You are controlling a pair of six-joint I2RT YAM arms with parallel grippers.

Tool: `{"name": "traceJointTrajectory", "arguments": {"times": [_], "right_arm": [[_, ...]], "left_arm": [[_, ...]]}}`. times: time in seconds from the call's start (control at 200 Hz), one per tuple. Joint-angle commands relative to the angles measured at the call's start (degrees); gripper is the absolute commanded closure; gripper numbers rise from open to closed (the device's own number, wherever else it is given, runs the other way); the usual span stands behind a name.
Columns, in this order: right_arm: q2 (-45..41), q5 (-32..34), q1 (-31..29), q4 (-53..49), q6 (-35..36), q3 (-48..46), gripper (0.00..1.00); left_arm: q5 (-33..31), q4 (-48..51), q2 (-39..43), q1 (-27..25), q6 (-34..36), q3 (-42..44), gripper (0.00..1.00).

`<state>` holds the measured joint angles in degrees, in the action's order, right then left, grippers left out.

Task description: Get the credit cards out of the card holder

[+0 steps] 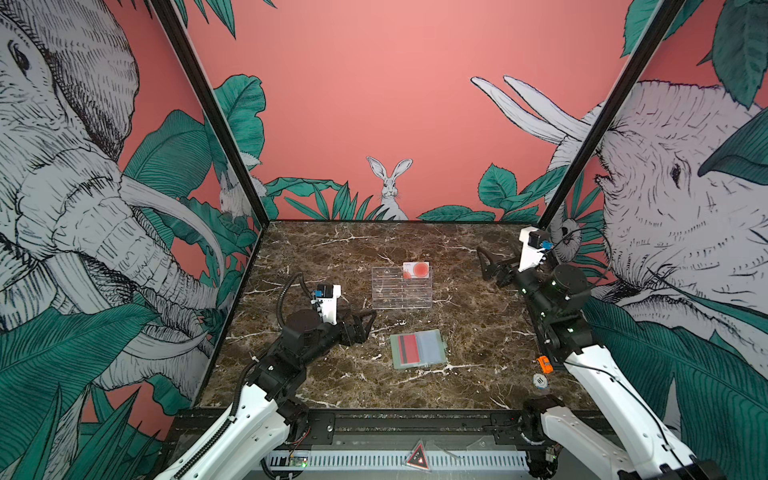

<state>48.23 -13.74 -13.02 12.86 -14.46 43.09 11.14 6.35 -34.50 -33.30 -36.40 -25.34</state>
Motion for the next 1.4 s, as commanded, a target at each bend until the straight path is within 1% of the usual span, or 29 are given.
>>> {"name": "traceJointTrajectory", "arguments": {"times": [0.0, 0.05, 0.125, 0.215, 0.345, 0.43, 0.585, 0.675, 0.805, 0.89, 0.955, 1.015, 1.12, 1.215, 1.28, 1.395], "right_arm": [[-3.55, 2.07, 1.41, -1.73, -7.23, -2.27, 0.02], [-5.04, 3.46, 1.82, -4.22, -8.18, -2.75, 0.02], [-7.53, 3.09, 2.56, -4.73, -9.36, -4.9, 0.02], [-10.44, 3.15, 3.07, -4.52, -11.55, -7.68, 0.02], [-11.49, 2.17, 3.28, -10.97, -13.33, -8.3, 0.02], [-11.13, -0.31, 3.39, -13.12, -15.32, -9.18, 0.02], [-8.86, -7.56, 3.42, -15.22, -18.58, -11.02, 0.03], [-6.77, -12.14, 3.38, -16.47, -19.84, -11.6, 0.05], [-4.63, -14.78, 3.26, -18.84, -19.89, -13.04, 0.06], [-3.7, -17.17, 3.06, -18.41, -20.62, -14.27, 0.06], [-2.7, -17.99, 1.67, -17.42, -21.46, -15.27, 0.07], [-0.92, -16.7, -0.44, -17.46, -21.1, -16.05, 0.07], [3.14, -14.57, -4.95, -19.12, -19.42, -15.33, 0.1], [6.13, -12.26, -10.19, -17.31, -20.39, -14.82, 0.1], [8.49, -10.37, -12.66, -16.29, -21.39, -14.69, 0.12], [12.94, -10.49, -15.83, -12.66, -23.27, -14.61, 0.16]], "left_arm": [[0.62, -2.2, -0.63, 0.1, -3.92, 1.16, 0.01], [0.6, -2.38, -1.32, 0.08, -4.41, 1.5, 0.01], [0.34, -3.02, -1.92, 0.08, -6.53, 2.94, 0.01], [1.69, -7.71, -2.43, 0.08, -9.38, 5.83, 0.01], [2.13, -9.59, -3.86, 0.08, -13.42, 8.29, 0.01], [3.04, -10.82, -5.14, 0.08, -15.51, 9.55, 0.01], [5.16, -10.82, -7.18, 0.1, -17.89, 10.6, 0.02], [6.29, -12.44, -8.39, 0.08, -20.07, 11.99, 0.03], [8.33, -15.95, -10.51, 0.09, -23.03, 13.83, 0.06], [10.43, -19.2, -12.29, 0.07, -24.67, 14.75, 0.08], [12.29, -20.25, -14.61, -0.27, -24.11, 14.37, 0.12], [13.64, -20.52, -17.35, -0.49, -23.45, 13.78, 0.15], [15.94, -26.96, -21.92, -0.9, -25.03, 14.51, 0.18], [16.2, -27.9, -24.5, -1.58, -24.97, 13.97, 0.18], [16.54, -27.8, -25.91, -2.08, -24.05, 13.15, 0.17], [16.81, -28.92, -28.6, -3.23, -23.82, 12.38, 0.17]]}}
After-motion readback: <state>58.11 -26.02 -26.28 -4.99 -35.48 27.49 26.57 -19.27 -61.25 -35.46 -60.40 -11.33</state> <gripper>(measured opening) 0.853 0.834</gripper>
